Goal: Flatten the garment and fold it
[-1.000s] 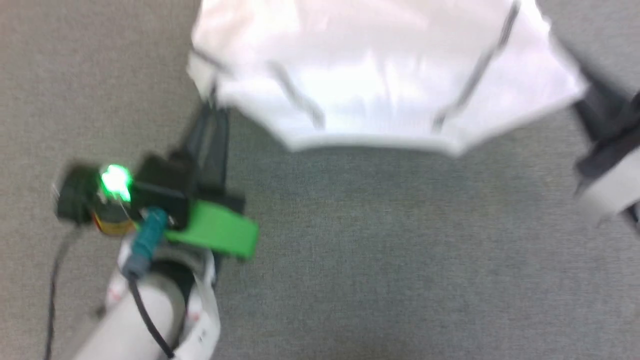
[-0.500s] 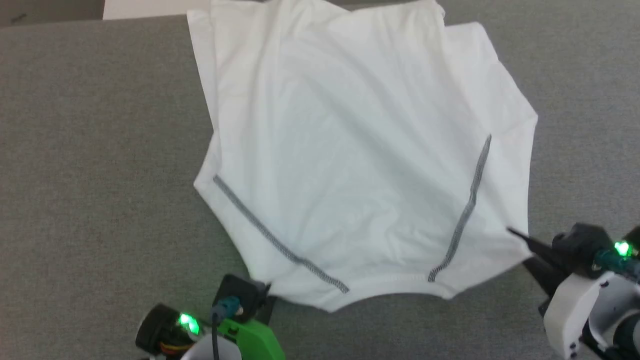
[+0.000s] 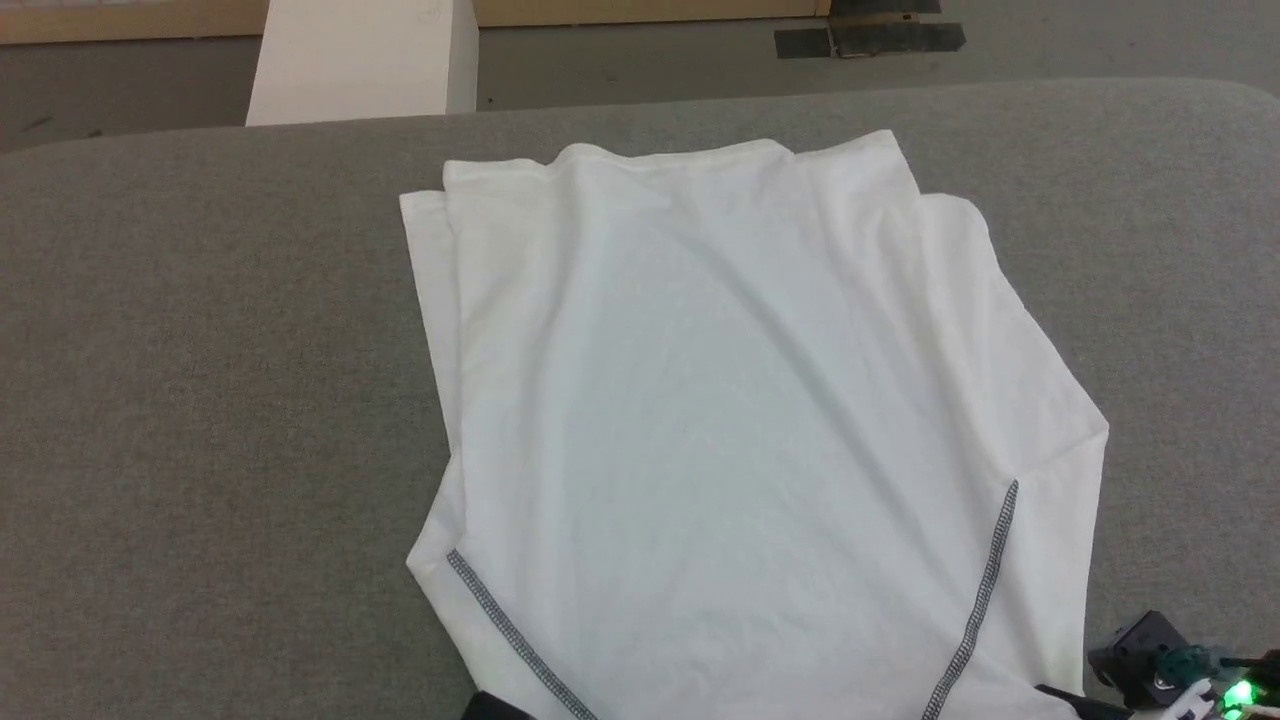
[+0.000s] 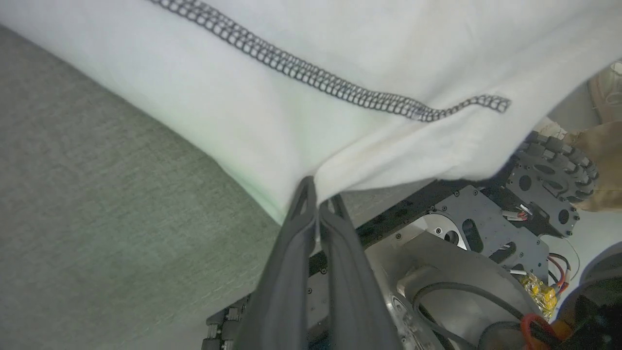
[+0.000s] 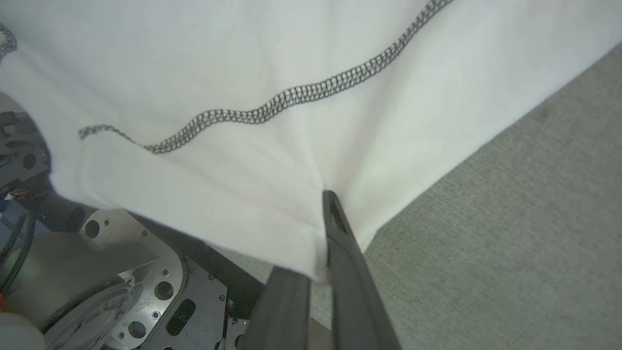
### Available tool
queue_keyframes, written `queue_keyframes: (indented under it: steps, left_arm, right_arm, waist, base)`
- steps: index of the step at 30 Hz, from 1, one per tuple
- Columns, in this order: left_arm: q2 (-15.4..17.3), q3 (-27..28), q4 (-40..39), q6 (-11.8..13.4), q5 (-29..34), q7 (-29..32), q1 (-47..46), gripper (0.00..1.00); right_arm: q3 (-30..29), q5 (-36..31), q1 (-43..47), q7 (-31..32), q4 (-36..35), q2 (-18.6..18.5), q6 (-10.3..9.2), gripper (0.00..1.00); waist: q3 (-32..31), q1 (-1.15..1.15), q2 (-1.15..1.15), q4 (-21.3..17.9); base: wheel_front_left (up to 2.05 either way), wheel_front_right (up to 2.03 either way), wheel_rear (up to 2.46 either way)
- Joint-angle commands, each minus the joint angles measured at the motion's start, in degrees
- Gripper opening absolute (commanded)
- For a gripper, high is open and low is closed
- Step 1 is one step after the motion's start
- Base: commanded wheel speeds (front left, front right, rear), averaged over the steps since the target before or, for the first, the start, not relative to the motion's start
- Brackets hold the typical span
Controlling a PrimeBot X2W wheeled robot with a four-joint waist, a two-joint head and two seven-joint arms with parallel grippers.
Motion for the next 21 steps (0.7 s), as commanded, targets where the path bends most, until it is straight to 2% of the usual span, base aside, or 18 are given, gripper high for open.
queue_keyframes:
  steps: [1, 7, 11, 12, 13, 14, 15, 21]
  left_arm:
    - [-0.08, -0.36, 0.68, -0.41, -1.01, -0.11, 1.41, 0.00]
    - [-0.44, -0.83, 2.20, -0.19, -1.85, -0.37, 2.76, 0.00]
    - [-1.76, -0.08, 3.65, 0.39, -0.87, -3.92, 1.98, 0.00]
    - [-2.15, -0.02, 4.08, 0.42, -0.56, -4.74, 1.65, 0.05]
    - [-2.64, 0.01, 4.75, 0.41, -0.33, -5.58, 1.29, 0.29]
    - [-3.02, 0.02, 5.37, 0.42, -0.06, -6.30, 0.95, 1.00]
    - [-3.46, 0.10, 6.09, 0.48, 0.32, -7.31, 0.57, 1.00]
    - [-3.55, -0.56, 7.11, -0.33, 0.24, -7.91, 0.43, 1.00]
  right_arm:
    - [-0.10, -0.26, 1.23, 0.18, 0.28, 0.54, -0.11, 0.00]
    - [0.39, -2.02, 2.58, 0.04, 1.12, 1.72, -0.11, 0.00]
    - [-0.41, -3.62, 2.15, -1.81, 2.34, 3.58, -0.11, 0.00]
    - [-0.59, -4.21, 2.02, -2.34, 2.71, 3.97, -0.11, 0.00]
    - [-0.90, -4.91, 1.89, -3.05, 3.26, 4.54, -0.11, 0.00]
    - [-1.16, -5.51, 1.77, -3.73, 3.69, 5.03, -0.11, 0.17]
    - [-1.23, -6.19, 1.70, -4.42, 4.24, 5.52, -0.11, 1.00]
    - [-1.51, -7.05, 2.24, -5.24, 5.10, 6.27, -0.11, 1.00]
  waist:
    - [-0.94, 0.01, 0.00, 0.29]
    - [-2.21, 0.01, 0.00, 0.67]
    - [-2.65, 0.01, 0.00, 0.83]
    - [-2.73, 0.01, 0.00, 0.90]
    - [-2.84, 0.01, 0.00, 0.98]
    - [-3.00, 0.01, 0.00, 1.03]
    - [-3.17, 0.01, 0.00, 1.07]
    - [-4.11, 0.01, 0.00, 1.36]
  base:
    - [0.00, 0.00, 0.00]
    - [0.00, 0.00, 0.00]
    - [0.00, 0.00, 0.00]
    - [0.00, 0.00, 0.00]
    - [0.00, 0.00, 0.00]
    - [0.00, 0.00, 0.00]
    - [0.00, 0.00, 0.00]
    - [0.00, 0.00, 0.00]
